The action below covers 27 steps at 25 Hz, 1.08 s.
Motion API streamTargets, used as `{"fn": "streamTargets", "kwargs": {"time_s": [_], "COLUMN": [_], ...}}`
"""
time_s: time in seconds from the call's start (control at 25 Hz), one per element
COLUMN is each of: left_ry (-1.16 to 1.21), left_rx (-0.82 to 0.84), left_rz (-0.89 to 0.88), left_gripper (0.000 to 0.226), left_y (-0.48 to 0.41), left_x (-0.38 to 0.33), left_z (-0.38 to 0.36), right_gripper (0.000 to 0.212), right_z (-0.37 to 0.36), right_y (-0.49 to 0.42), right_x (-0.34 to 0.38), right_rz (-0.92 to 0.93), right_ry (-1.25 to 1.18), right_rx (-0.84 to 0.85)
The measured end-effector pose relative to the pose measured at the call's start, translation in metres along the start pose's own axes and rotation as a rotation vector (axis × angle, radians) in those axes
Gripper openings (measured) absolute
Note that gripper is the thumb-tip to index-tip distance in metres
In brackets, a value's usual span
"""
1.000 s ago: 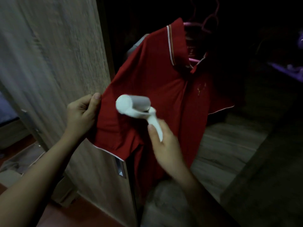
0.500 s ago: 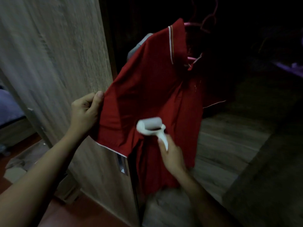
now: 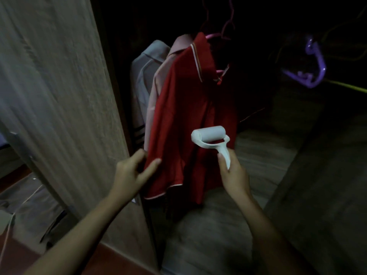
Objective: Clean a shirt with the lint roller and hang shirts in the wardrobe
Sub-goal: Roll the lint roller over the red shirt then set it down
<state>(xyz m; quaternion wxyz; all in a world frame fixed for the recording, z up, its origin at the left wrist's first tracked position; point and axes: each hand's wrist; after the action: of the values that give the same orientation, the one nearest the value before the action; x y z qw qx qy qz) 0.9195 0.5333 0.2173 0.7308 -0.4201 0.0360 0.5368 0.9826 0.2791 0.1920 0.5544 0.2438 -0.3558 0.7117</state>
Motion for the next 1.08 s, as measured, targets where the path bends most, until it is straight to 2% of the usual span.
{"fn": "streamTargets", "kwargs": {"time_s": [0.12, 0.28, 0.36, 0.56, 0.72, 0.92, 1.08], "left_ry": [-0.036, -0.303, -0.340, -0.242, -0.115, 0.033, 0.096], "left_rx": [0.120, 0.241, 0.292, 0.459, 0.609, 0.864, 1.049], "left_rz": [-0.191, -0.415, -0.449, -0.497, -0.515, -0.509, -0.641], "left_gripper": [0.033, 0.023, 0.024, 0.031, 0.056, 0.050, 0.053], "left_y": [-0.003, -0.006, -0.001, 0.037, 0.083, 0.174, 0.248], "left_x": [-0.021, -0.042, -0.050, -0.071, -0.093, -0.152, -0.229], "left_z": [-0.024, -0.045, -0.048, -0.043, -0.058, -0.108, -0.144], "right_gripper": [0.032, 0.035, 0.032, 0.029, 0.033, 0.036, 0.040], "right_z": [0.022, 0.046, 0.054, 0.054, 0.031, 0.024, 0.041], "right_y": [0.026, 0.064, 0.091, 0.185, 0.279, 0.425, 0.545], "right_x": [-0.008, -0.006, 0.005, 0.034, 0.034, 0.011, -0.006], "right_rz": [-0.057, -0.116, -0.136, -0.219, -0.348, -0.631, -0.958], "right_ry": [0.015, 0.064, 0.103, 0.165, 0.192, 0.296, 0.359], "right_rx": [-0.036, -0.139, -0.205, -0.336, -0.379, -0.404, -0.471]}}
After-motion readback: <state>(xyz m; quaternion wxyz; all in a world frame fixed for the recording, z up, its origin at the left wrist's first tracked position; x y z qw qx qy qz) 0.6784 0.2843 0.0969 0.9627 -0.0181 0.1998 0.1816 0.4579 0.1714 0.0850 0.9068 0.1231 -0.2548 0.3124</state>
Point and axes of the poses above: each hand's wrist, its own y-axis away from the middle knuckle, its own z-axis out of the back of the hand, x = y × z, and after that the axes turned 12 degrees about x, right-handed
